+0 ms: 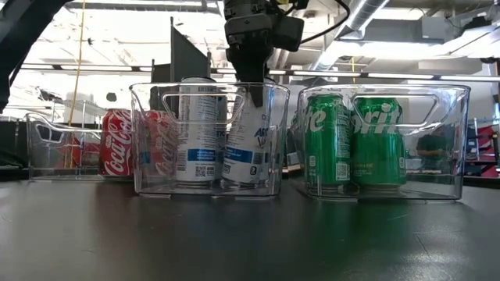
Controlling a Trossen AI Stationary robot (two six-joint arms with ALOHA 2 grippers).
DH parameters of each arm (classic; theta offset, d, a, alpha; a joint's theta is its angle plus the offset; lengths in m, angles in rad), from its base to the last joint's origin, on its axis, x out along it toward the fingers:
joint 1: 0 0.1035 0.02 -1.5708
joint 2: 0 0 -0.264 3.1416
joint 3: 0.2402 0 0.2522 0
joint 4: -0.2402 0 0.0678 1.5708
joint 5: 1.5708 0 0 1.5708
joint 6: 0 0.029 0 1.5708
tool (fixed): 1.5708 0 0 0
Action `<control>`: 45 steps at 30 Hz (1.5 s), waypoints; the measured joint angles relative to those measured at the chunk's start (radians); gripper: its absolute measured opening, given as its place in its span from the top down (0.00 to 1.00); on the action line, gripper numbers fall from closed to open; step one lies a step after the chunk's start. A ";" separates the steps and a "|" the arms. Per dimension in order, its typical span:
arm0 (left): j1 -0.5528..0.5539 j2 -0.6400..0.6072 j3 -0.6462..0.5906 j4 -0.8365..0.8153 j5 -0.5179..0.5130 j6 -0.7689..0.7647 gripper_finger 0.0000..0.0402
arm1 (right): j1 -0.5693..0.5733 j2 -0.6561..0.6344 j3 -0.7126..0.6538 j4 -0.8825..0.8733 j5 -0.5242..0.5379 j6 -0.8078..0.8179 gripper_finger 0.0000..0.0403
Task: Sort soda cans
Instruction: Put the white and blue soda can into the center transparent bin, then adjust the left transparent bin
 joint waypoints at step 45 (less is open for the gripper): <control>-0.048 -0.254 0.003 -0.012 -0.044 -0.046 0.05 | -0.001 0.000 0.000 -0.001 -0.001 0.000 0.21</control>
